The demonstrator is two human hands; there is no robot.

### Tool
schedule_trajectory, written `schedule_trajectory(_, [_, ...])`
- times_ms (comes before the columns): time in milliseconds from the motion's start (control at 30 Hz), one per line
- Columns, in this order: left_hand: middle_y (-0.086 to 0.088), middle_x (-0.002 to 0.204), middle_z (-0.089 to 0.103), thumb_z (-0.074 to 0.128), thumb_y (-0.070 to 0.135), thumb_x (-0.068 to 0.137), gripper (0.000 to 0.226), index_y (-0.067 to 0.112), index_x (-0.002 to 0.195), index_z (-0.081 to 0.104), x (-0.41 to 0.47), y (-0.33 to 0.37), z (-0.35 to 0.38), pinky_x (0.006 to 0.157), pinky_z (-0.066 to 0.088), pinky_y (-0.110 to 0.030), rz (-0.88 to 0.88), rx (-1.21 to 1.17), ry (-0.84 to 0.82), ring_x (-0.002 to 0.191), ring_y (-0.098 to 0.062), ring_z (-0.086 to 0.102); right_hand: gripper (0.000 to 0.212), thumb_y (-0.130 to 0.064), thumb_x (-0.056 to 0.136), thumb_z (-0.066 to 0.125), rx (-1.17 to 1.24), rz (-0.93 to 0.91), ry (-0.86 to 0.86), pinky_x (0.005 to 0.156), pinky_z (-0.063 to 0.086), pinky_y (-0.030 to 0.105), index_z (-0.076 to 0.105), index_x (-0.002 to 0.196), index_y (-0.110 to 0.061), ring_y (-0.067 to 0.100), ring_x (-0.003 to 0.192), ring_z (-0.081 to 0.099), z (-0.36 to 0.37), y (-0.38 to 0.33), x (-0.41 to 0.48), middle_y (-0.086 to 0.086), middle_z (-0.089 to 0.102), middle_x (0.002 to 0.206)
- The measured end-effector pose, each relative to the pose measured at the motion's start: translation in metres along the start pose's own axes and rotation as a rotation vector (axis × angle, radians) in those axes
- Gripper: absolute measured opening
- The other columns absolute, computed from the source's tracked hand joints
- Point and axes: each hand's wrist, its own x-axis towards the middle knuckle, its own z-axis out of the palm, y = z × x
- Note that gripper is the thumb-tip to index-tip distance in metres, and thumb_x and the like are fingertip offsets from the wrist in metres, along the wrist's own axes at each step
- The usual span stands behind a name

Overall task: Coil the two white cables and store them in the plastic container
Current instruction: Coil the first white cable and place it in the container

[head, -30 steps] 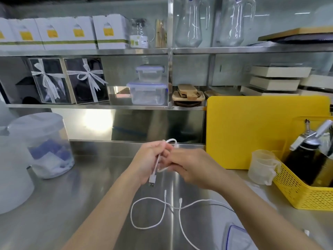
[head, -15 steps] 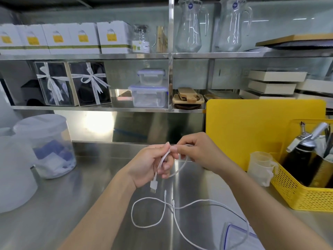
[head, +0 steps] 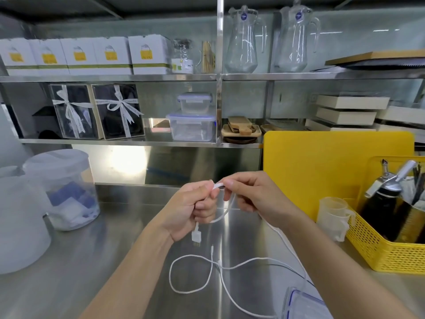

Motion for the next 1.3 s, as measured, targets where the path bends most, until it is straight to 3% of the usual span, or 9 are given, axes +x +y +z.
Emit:
schedule_trajectory(267, [0.01,0.043,0.022,0.077,0.027,0.068,0.026,0.012,0.061,0.058,-0.004,-0.017,0.006,0.037,0.029,-0.016,0.101,-0.533,-0.04,0.038,-0.007,0.016,0.029,-0.032,0.08,0.055,0.262,0.112,-0.013,0.039,0.018,0.017,0.07,0.084,-0.008,0.006,0.037,0.027,0.003,0.001,-0.003,-0.001,0.047,0.05])
schedule_trajectory(467, [-0.001,0.042,0.05,0.045,0.037,0.09,0.043,0.006,0.066,0.063,-0.005,-0.005,-0.01,0.056,0.049,-0.029,-0.185,-0.245,-0.203,0.038,-0.012,0.045,0.02,-0.016,0.085,0.059,0.04,0.126,-0.111,0.04,0.019,0.017,0.072,0.072,-0.007,0.008,0.04,0.026,-0.007,-0.009,-0.005,-0.003,0.042,0.044])
schedule_trajectory(600, [0.007,0.042,0.036,0.044,0.042,0.089,0.04,0.014,0.063,0.054,-0.001,0.006,-0.004,0.04,0.028,-0.018,-0.268,-0.017,-0.2,0.034,-0.004,0.029,0.034,-0.02,0.086,0.06,-0.087,0.123,-0.192,0.041,0.021,0.017,0.063,0.077,0.013,0.011,0.044,0.027,-0.007,-0.011,-0.003,0.016,0.042,0.056])
schedule_trajectory(733, [0.012,0.041,0.026,0.051,0.035,0.087,0.034,0.017,0.059,0.046,-0.002,0.008,-0.004,0.036,0.016,-0.018,-0.132,-0.135,-0.087,0.03,-0.001,0.021,0.007,-0.018,0.082,0.065,-0.045,0.076,-0.043,0.041,0.028,0.016,0.071,0.079,-0.015,0.008,0.044,0.035,-0.008,-0.001,-0.003,0.0,0.051,0.055])
schedule_trajectory(833, [0.008,0.047,0.024,0.062,0.03,0.084,0.024,0.014,0.066,0.057,-0.002,0.018,-0.027,0.036,0.024,-0.019,-0.039,-0.497,-0.206,0.036,-0.007,0.02,0.01,-0.011,0.086,0.06,-0.054,0.058,0.12,0.039,0.03,0.014,0.069,0.087,-0.007,0.006,0.042,0.038,-0.018,0.015,-0.007,-0.004,0.055,0.055])
schedule_trajectory(1000, [-0.004,0.062,0.036,0.024,0.028,0.101,0.045,-0.001,0.095,0.058,0.001,0.038,-0.062,0.052,0.03,-0.029,0.089,-0.765,-0.369,0.052,-0.016,0.033,0.02,-0.007,0.09,0.053,-0.251,-0.009,0.318,0.047,0.036,0.011,0.06,0.095,-0.026,0.002,0.05,0.046,-0.016,0.032,-0.013,0.0,0.057,0.063])
schedule_trajectory(1067, [-0.003,0.06,0.034,0.024,0.023,0.1,0.044,-0.002,0.088,0.058,0.002,0.051,-0.063,0.05,0.029,-0.029,0.173,-0.8,-0.251,0.05,-0.015,0.031,0.024,-0.011,0.093,0.049,-0.435,-0.065,0.335,0.056,0.04,0.012,0.056,0.102,-0.032,0.001,0.064,0.05,-0.008,0.038,-0.012,-0.005,0.058,0.072])
schedule_trajectory(1167, [0.008,0.048,0.015,0.031,0.023,0.097,0.045,0.013,0.058,0.051,-0.001,0.062,-0.055,0.031,0.021,-0.015,0.274,-0.711,0.268,0.041,-0.006,0.01,0.024,-0.014,0.091,0.045,-0.852,-0.289,0.323,0.058,0.049,0.022,0.065,0.103,-0.021,0.013,0.066,0.06,-0.001,0.048,-0.009,-0.004,0.065,0.077])
schedule_trajectory(1300, [0.007,0.036,0.028,0.03,0.032,0.099,0.039,0.018,0.065,0.04,0.0,0.059,-0.042,0.027,0.021,-0.01,0.258,-0.499,0.423,0.035,-0.007,0.01,0.023,-0.023,0.073,0.053,-1.226,-0.396,0.065,0.041,0.009,0.008,0.07,0.086,-0.029,0.011,0.045,0.056,0.01,0.037,-0.008,-0.011,0.061,0.061])
